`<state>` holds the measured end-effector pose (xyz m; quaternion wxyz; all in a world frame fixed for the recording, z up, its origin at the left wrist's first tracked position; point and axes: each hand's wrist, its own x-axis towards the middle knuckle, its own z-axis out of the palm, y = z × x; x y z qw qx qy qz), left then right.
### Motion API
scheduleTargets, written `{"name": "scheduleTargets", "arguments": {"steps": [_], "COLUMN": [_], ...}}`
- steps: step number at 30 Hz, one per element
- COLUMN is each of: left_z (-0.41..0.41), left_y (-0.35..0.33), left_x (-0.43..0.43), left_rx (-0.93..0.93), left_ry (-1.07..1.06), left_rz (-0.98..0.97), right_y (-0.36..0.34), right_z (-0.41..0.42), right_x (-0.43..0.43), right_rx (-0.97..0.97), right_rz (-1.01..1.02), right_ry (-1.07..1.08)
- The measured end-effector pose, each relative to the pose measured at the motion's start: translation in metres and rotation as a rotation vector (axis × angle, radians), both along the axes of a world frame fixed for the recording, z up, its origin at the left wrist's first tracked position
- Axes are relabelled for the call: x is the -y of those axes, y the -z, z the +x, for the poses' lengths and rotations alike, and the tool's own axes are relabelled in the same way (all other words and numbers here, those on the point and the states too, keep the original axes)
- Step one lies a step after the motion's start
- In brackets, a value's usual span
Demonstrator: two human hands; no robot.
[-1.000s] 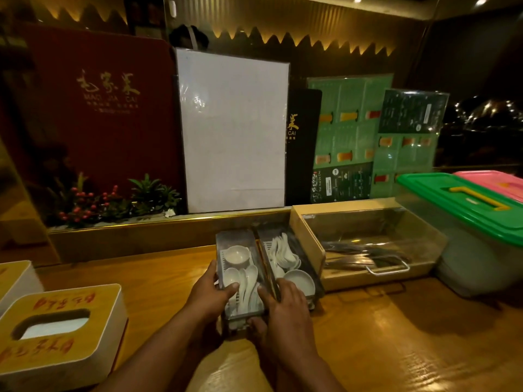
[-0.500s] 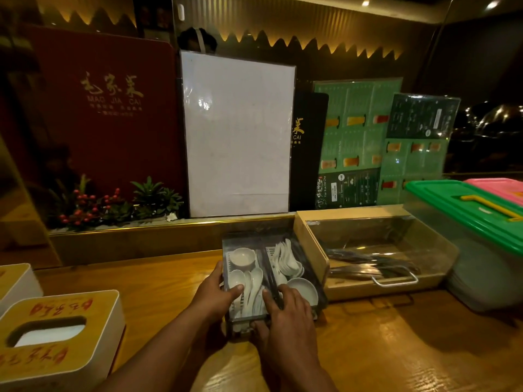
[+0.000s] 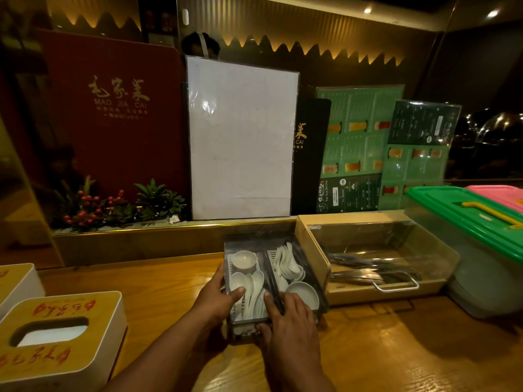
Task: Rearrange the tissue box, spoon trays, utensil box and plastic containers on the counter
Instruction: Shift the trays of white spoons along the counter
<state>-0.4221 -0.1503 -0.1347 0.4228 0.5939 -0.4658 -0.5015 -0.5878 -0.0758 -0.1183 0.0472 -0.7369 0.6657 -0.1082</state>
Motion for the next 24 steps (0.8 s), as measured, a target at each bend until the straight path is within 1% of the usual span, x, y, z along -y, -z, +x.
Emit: {"name": "scheduleTargets", "arguments": {"steps": [6,12,14,17,20,22,24], "left_z": [0.000,0.001,0.002,0.012,0.037,0.065,0.099], "left_y": [-0.001,-0.002,-0.004,-0.008,-0.020,-0.032,-0.044], "left_x": [-0.003,-0.007,-0.011,-0.020,-0.036,-0.048,-0.061], "left_rx": [0.013,0.012,0.019,0.130,0.300,0.446,0.547], "left_ry": [0.003,0.018,0.003,-0.036,0.013,0.061,0.083], "left_rz": [-0.010,-0.032,-0.020,-0.028,-0.128,-0.206,-0.270], "right_y": [-0.001,0.003,0.003,0.002,0.002,0.001,-0.005], "right_z": [0.000,0.000,-0.001,0.003,0.024,0.052,0.091], "right_x": [-0.001,-0.004,-0.005,-0.006,-0.013,-0.021,-0.032], "right_rx": [-0.023,-0.004,-0.005,-0.020,0.051,0.148,0.280], "right_rz": [-0.002,-0.021,0.004,0.048,-0.055,-0.135,-0.113], "right_ry": [-0.001,0.021,0.026,0.031,0.016,-0.079,-0.224]}}
